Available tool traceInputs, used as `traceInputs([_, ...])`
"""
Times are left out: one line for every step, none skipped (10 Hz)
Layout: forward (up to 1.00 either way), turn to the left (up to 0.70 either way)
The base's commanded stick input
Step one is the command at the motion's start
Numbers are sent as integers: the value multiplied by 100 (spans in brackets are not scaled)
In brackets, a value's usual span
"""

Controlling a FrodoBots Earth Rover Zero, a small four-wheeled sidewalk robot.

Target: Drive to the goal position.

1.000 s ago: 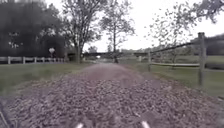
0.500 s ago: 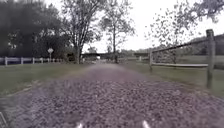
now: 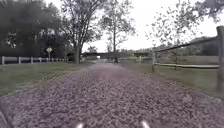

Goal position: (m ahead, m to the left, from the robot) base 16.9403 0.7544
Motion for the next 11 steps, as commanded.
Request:
traceInputs([70,35])
traceInputs([70,35])
traceInputs([70,35])
traceInputs([70,29])
traceInputs([70,0])
traceInputs([70,0])
traceInputs([70,0])
traceInputs([70,0])
traceInputs([70,0])
traceInputs([70,0])
traceInputs([70,0])
